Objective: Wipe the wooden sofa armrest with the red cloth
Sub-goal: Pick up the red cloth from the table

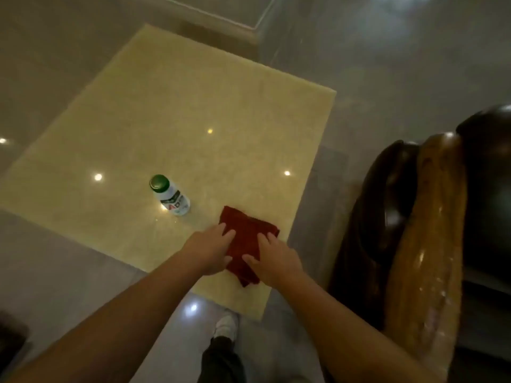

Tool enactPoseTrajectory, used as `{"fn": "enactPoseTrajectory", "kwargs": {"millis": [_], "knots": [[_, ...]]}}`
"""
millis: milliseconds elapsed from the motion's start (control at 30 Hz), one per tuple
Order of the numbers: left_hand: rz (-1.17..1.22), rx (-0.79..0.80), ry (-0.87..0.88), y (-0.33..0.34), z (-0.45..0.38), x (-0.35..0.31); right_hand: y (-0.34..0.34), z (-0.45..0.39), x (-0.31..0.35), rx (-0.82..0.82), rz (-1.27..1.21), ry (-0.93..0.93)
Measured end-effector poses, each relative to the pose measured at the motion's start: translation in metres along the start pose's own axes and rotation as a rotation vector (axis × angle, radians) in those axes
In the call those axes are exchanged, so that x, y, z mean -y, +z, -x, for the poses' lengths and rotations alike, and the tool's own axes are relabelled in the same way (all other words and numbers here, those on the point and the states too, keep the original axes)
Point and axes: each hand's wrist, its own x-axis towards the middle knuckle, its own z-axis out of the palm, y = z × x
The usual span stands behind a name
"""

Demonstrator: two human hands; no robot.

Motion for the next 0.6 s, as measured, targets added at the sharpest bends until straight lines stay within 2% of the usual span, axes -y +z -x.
{"fn": "enactPoseTrajectory", "kwargs": {"millis": [267, 467, 600], "knots": [[-0.108, -0.215, 0.072, 0.055, -0.114, 0.043, 0.053, -0.093, -0.031, -0.287, -0.072, 0.049], [-0.05, -0.219, 0.058, 0.062, -0.137, 0.061, 0.06, -0.118, -0.046, -0.168, 0.026, 0.081], [0.068, -0.152, -0.084, 0.051, -0.149, 0.058, 0.058, -0.127, -0.047, -0.149, -0.039, 0.103]]}}
